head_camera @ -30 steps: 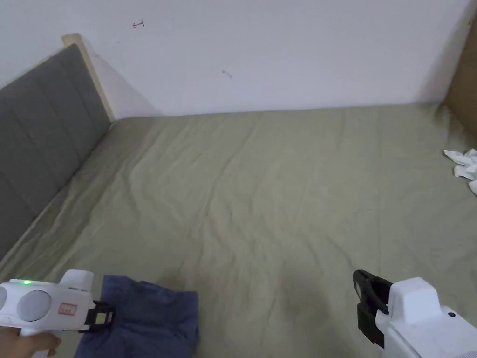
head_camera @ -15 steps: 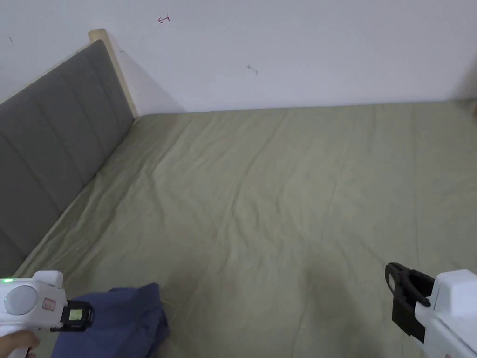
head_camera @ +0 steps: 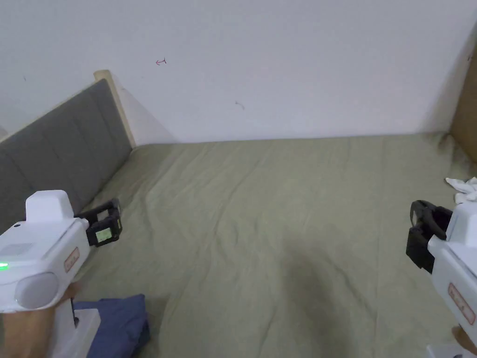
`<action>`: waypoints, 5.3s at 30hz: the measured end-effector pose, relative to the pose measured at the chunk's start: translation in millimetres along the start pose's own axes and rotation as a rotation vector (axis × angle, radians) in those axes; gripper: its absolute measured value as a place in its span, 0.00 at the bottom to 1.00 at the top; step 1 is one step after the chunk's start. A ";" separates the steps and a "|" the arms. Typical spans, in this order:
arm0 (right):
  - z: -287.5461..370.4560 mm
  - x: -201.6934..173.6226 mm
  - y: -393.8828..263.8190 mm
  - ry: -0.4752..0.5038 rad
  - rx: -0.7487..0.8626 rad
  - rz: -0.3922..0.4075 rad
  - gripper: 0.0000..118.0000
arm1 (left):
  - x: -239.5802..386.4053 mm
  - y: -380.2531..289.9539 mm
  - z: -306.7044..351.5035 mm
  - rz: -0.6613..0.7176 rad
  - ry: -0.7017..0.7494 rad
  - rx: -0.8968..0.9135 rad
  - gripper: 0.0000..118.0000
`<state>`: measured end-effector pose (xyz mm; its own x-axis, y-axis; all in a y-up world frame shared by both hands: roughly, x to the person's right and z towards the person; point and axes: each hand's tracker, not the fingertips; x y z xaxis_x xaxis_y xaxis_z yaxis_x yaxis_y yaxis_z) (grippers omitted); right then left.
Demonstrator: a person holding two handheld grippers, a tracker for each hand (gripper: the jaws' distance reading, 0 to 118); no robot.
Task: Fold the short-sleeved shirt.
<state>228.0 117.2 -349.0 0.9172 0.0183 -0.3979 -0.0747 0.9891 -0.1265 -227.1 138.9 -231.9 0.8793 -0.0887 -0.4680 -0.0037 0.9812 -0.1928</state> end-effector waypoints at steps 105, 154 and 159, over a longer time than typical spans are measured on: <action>58.5 69.8 23.0 -0.239 0.121 -0.017 1.00 | 181.7 -13.3 67.5 0.026 -0.207 0.268 1.00; 60.0 59.5 23.4 -0.180 0.114 -0.007 1.00 | 177.2 -16.7 68.6 0.031 -0.223 0.270 1.00; 56.8 56.2 26.6 -0.215 0.077 -0.020 1.00 | 176.4 -15.4 68.9 0.024 -0.222 0.276 1.00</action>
<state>299.8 152.8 -323.2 0.9812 0.0209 -0.1920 -0.0329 0.9977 -0.0594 -39.1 119.9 -252.1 0.9626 -0.0553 -0.2651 0.0767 0.9945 0.0709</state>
